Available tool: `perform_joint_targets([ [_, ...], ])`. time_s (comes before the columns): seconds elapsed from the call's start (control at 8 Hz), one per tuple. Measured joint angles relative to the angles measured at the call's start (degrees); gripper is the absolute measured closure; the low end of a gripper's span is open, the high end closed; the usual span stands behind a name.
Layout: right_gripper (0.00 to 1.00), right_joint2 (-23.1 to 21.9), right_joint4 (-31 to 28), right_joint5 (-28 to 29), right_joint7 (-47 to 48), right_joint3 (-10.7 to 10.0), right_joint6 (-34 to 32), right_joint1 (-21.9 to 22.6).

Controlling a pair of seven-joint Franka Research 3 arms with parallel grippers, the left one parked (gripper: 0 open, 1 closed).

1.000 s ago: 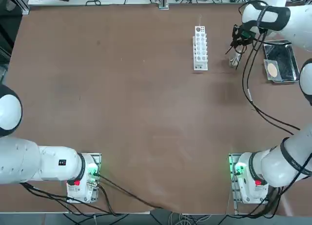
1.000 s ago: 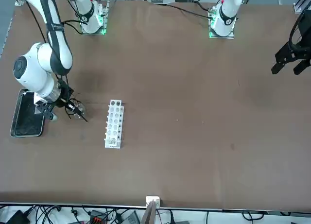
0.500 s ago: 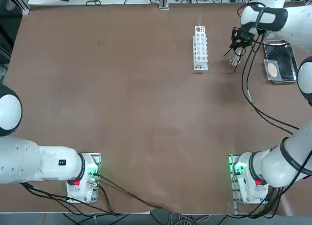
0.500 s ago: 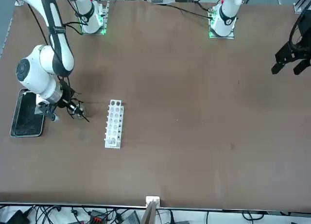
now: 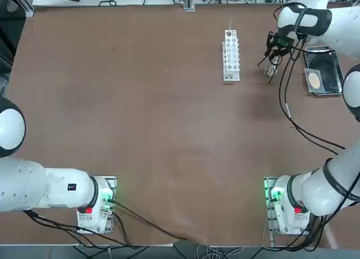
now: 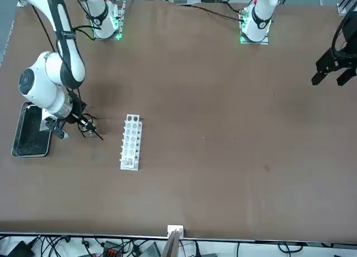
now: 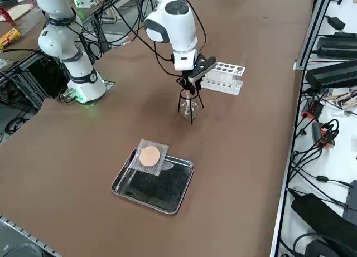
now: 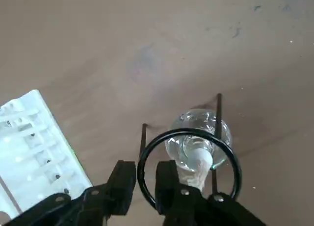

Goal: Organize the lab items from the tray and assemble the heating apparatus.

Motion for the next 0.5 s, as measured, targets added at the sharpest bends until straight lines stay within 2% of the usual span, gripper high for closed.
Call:
perform_joint_targets([
  [0.25,0.33,-0.06,0.54,0.00,-0.02,-0.03,-0.22,0.00],
  [0.38,0.13,-0.21,1.29,-0.01,-0.02,-0.06,-0.87,0.00],
  [0.5,0.00,-0.65,2.80,-0.01,-0.02,-0.15,-2.68,0.00],
])
